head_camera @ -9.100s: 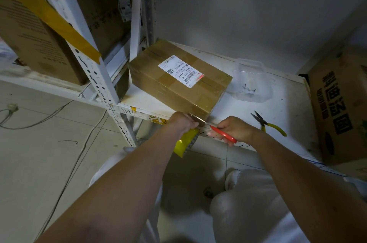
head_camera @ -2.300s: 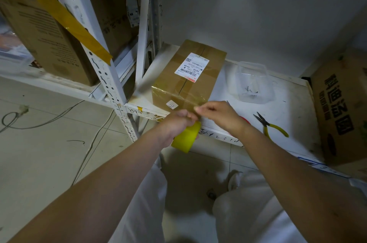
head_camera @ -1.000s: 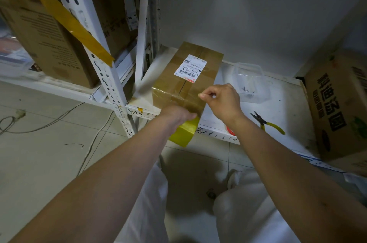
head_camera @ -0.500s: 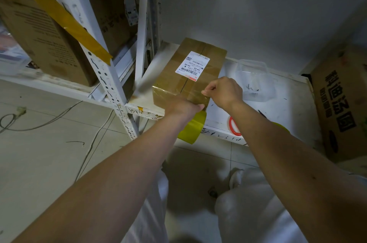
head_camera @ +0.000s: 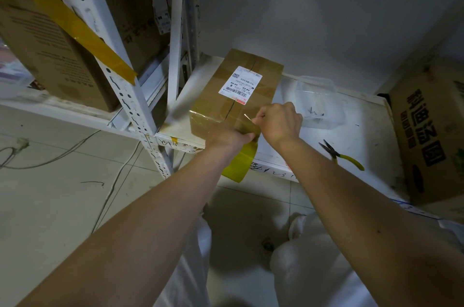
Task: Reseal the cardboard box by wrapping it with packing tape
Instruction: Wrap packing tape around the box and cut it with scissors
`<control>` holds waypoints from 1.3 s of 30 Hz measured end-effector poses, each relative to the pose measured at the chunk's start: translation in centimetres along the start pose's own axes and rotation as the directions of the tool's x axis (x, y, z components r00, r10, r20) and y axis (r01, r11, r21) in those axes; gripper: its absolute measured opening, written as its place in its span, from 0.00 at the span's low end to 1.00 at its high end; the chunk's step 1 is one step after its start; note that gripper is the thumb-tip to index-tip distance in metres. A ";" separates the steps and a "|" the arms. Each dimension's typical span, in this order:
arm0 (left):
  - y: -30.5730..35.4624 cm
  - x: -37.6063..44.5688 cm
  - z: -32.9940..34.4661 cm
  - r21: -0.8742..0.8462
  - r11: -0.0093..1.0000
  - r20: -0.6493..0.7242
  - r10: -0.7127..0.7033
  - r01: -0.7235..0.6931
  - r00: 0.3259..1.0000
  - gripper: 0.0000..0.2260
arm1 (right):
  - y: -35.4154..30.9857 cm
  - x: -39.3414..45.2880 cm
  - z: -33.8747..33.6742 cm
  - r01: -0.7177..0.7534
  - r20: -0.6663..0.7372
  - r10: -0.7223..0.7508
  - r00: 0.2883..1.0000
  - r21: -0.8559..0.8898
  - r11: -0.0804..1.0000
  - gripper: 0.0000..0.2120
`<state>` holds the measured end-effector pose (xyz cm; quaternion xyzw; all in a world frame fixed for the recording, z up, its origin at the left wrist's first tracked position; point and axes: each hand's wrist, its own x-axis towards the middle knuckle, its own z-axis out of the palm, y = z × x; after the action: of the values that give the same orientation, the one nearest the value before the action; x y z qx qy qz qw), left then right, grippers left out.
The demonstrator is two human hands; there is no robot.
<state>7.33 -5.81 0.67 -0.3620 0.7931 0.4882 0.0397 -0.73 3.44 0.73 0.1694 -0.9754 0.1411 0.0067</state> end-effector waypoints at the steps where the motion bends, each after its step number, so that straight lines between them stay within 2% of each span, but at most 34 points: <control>1: -0.1 0.0 0.1 -0.020 1.000 0.002 0.005 -0.005 1.000 0.17 | -0.2 -0.2 0.1 -0.017 0.002 0.017 1.000 -0.006 1.000 0.08; 4: -0.4 -0.1 0.3 -0.058 0.998 0.002 0.010 -0.010 1.000 0.14 | -1.2 -0.8 0.6 -0.083 -0.007 0.083 0.997 0.011 0.997 0.11; 6: -0.5 -0.3 0.1 -0.083 0.997 0.002 0.004 -0.004 1.000 0.14 | -1.9 -1.1 0.8 -0.199 -0.015 0.202 0.979 0.129 0.972 0.17; 9: -0.7 -0.5 -0.1 -0.143 0.990 0.021 0.009 -0.006 1.000 0.13 | -1.4 -0.4 0.3 -0.468 0.145 0.450 0.881 0.405 0.786 0.34; 11: -0.8 -0.7 -0.1 -0.196 0.981 0.051 0.009 0.001 0.999 0.11 | -0.5 0.2 0.3 -0.544 0.268 0.474 0.839 0.448 0.709 0.40; 14: -0.9 -0.9 -0.1 -0.257 0.966 0.086 0.012 0.011 0.996 0.08 | -0.5 0.8 1.4 -0.541 0.398 0.372 0.838 0.524 0.658 0.44; 16: -1.0 -1.0 -0.1 -0.257 0.966 0.103 0.011 0.016 0.995 0.09 | -0.9 1.0 2.2 -0.548 0.463 0.308 0.831 0.589 0.594 0.42; 18: -1.3 -1.0 -0.3 -0.264 0.964 0.117 0.009 0.022 0.993 0.09 | -0.7 1.4 2.9 -0.578 0.490 0.312 0.814 0.631 0.518 0.33; 20: -1.5 -1.0 -0.4 -0.287 0.957 0.135 -0.002 0.041 0.991 0.09 | -0.1 1.4 3.0 -0.586 0.488 0.325 0.810 0.644 0.492 0.22; 21: -1.6 -1.1 -0.3 -0.299 0.953 0.143 -0.012 0.055 0.990 0.10 | 0.3 1.4 3.0 -0.578 0.482 0.320 0.815 0.639 0.508 0.19; 24: -1.5 -1.1 -0.1 -0.303 0.949 0.146 -0.041 0.084 0.989 0.08 | 1.4 1.3 2.9 -0.517 0.441 0.282 0.852 0.625 0.584 0.19; 26: -1.4 -1.1 -0.1 -0.308 0.947 0.135 -0.054 0.094 0.989 0.05 | 1.4 1.0 2.7 -0.493 0.473 0.204 0.857 0.640 0.589 0.15; 28: -1.3 -1.2 -0.1 -0.314 0.945 0.135 -0.057 0.097 0.989 0.04 | 1.2 0.6 2.5 -0.499 0.513 0.153 0.844 0.649 0.574 0.17; 32: -1.5 -1.5 0.0 -0.290 0.951 0.135 -0.065 0.102 0.989 0.04 | 0.6 0.3 2.1 -0.546 0.548 0.176 0.818 0.644 0.535 0.16; 36: -1.1 -1.6 0.0 -0.263 0.963 0.075 -0.044 0.063 0.996 0.10 | -0.1 0.3 2.3 -0.549 0.518 0.238 0.821 0.607 0.574 0.14; 39: -1.0 -1.9 0.1 -0.211 0.975 0.045 -0.055 0.063 0.997 0.09 | -0.4 0.4 2.3 -0.531 0.496 0.245 0.833 0.592 0.607 0.15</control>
<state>9.34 -4.95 0.63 -0.3782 0.7245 0.5755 0.0307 -0.86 2.35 -1.37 -0.0383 -0.8396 0.4686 -0.2720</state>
